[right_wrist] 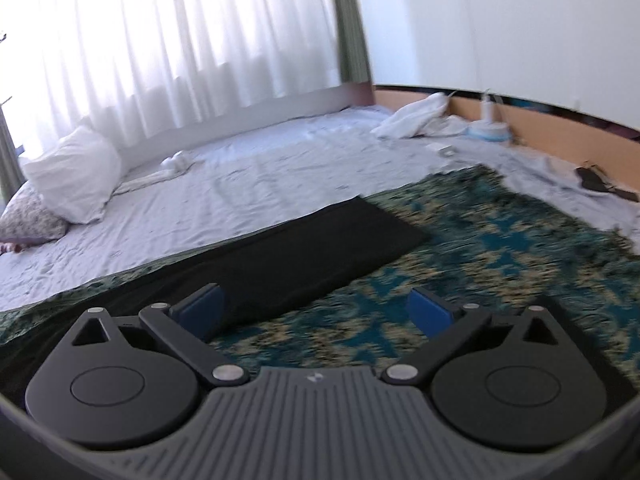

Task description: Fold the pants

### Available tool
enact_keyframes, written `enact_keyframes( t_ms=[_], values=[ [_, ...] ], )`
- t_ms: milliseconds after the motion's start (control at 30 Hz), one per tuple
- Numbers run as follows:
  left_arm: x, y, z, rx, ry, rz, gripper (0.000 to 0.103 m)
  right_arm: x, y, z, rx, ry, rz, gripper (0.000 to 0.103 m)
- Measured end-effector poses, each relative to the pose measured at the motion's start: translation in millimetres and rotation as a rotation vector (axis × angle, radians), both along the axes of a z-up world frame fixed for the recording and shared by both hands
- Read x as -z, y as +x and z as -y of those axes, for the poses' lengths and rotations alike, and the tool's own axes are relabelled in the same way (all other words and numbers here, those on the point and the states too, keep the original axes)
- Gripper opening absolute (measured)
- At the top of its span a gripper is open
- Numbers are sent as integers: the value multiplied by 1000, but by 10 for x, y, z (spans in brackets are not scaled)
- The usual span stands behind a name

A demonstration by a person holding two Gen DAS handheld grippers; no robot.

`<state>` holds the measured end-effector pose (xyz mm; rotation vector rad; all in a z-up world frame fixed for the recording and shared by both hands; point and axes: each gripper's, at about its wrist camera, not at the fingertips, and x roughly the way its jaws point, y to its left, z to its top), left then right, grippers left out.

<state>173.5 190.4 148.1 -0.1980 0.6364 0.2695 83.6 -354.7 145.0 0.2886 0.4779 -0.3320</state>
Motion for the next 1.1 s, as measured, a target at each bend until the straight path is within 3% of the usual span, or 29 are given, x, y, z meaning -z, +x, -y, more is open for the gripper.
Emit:
enact_keyframes(
  t_ms=[300,500,700,800,900,1100],
  values=[
    [353,957,-396,-145,-222,-118,103,194,988,-307,-59,116,-54,103],
    [693,1605,-587,-246,-349,-170,103,387,1800,-430,-22,180,-80,103],
    [977,2134,-572,-361,-339,-199,103,589,2481,-526,37,141,-93,103],
    [1142,2302,-596,-447,-391,-221,103,737,2870,-550,92,101,-158,103],
    [1187,2377,-529,-500,-329,-196,103,899,3183,-565,113,77,-213,103],
    [1270,2518,-346,-514,-188,-259,103,1050,3662,-579,113,69,-238,103]
  ],
)
